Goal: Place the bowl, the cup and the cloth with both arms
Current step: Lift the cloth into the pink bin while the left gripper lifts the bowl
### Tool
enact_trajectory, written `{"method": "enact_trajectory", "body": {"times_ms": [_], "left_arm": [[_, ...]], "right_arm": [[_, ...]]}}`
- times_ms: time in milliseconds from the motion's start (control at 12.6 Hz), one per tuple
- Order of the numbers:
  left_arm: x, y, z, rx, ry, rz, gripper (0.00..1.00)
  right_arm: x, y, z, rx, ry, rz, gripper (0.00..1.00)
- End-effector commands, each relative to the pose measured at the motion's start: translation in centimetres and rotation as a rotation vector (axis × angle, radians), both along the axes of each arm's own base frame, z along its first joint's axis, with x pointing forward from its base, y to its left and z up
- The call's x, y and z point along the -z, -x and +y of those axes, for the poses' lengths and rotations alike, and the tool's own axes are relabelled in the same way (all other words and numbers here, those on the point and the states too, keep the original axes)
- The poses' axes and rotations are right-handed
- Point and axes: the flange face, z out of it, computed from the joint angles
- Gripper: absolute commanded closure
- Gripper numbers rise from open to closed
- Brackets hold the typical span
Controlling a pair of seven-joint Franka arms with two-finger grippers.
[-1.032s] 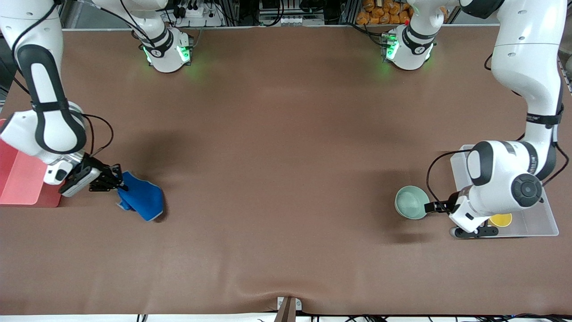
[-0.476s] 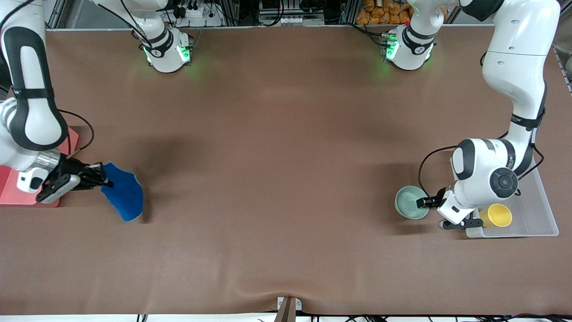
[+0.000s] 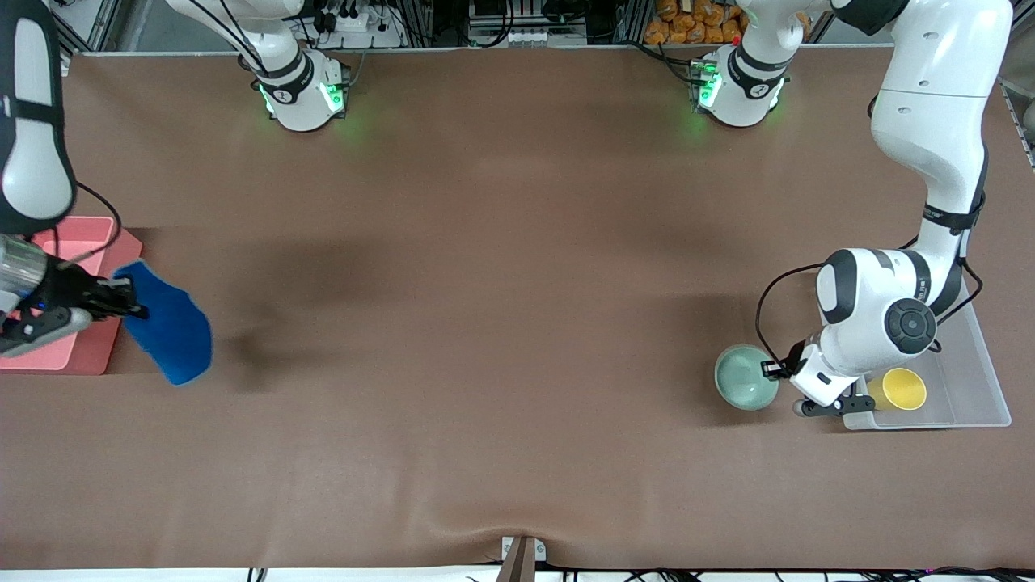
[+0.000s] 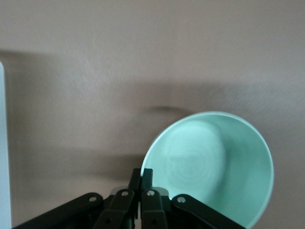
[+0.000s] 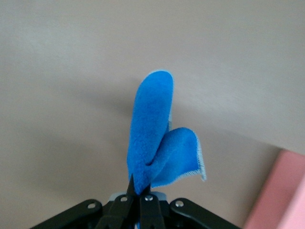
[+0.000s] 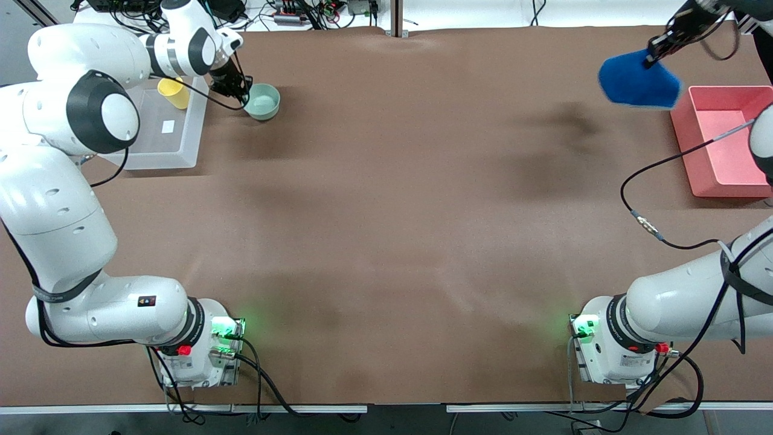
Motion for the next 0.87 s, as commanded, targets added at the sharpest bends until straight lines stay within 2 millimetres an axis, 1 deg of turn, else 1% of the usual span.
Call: {"method": "enact_trajectory", "body": {"times_ms": [0,79,159,238,317,397,476,556,635,714,794], "left_arm": [[-1.7,-0.2,0.0,-0.03,-0.003,-0.018,1.0],[-3.2,-0.4,0.5,-0.037,-0.004,-0.032,1.0],[-5.7,-0.5,1.2,-0.039,-0.008,-0.013,1.0],[-8.8,-0.9,2.6,-0.049,-0.013,0.015,1.0],[-10.9,-1.0,4.4,-0.061,-0.014,0.048,1.0],[-13.3,-0.7,6.7,-0.068,-0.015,0.043,1.0],[-14.4,-0.3,8.6,-0.053,-0.013,0.036,1.0],[-15.2,0.7,10.0,-0.02,-0.013,0.053,1.0],[-15.4,2.0,12.7,0.003,-0.012,0.081,1.0],[-15.7,3.3,15.7,0.046,-0.009,0.089,1.0],[-15.4,4.8,18.6,0.095,-0.004,0.098,1.0]], "right_arm": [[-6.6,2.3,-3.6,0.062,0.062,0.057,1.0],[-9.1,3.0,-5.3,0.074,0.094,0.069,1.0],[-11.0,3.4,-6.3,0.072,0.14,0.083,1.0],[-11.9,3.9,-7.0,0.068,0.176,0.102,1.0],[-12.1,4.2,-7.6,0.072,0.198,0.111,1.0],[-12.0,4.3,-8.4,0.079,0.225,0.12,1.0],[-12.0,4.6,-9.4,0.087,0.261,0.135,1.0],[-11.9,5.0,-10.5,0.098,0.3,0.15,1.0],[-11.7,5.5,-12.1,0.116,0.325,0.163,1.0],[-11.1,6.3,-14.3,0.149,0.337,0.184,1.0],[-9.9,7.0,-16.7,0.183,0.336,0.208,1.0]]}}
